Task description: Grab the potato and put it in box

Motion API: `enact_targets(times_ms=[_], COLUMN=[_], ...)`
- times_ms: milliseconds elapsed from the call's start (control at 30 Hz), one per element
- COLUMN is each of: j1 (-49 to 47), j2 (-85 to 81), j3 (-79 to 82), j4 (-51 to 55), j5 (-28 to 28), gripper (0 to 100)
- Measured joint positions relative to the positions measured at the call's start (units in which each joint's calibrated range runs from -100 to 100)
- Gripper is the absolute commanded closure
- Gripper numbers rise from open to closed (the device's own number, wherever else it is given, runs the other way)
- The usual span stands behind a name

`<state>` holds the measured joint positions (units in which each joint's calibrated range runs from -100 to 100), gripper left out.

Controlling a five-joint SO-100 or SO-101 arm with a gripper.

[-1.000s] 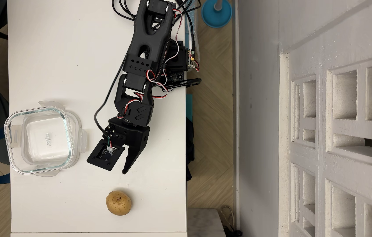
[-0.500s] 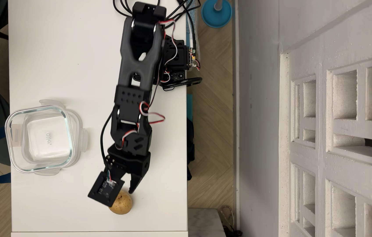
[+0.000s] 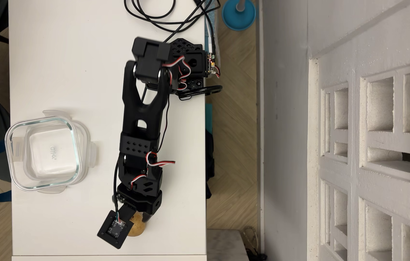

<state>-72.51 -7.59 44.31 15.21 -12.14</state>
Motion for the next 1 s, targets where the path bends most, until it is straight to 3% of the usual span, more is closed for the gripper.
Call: enact_targets(times_ms=[300,700,1000], j1=[1.41,1.41,1.41], j2=[3.04,24.02,28.16], j3=[-3.16,-21.21,-24.55], j4=[0.0,0.18,0.18], j5=[-0.15,-0.15,0.44], gripper=[64,64,64])
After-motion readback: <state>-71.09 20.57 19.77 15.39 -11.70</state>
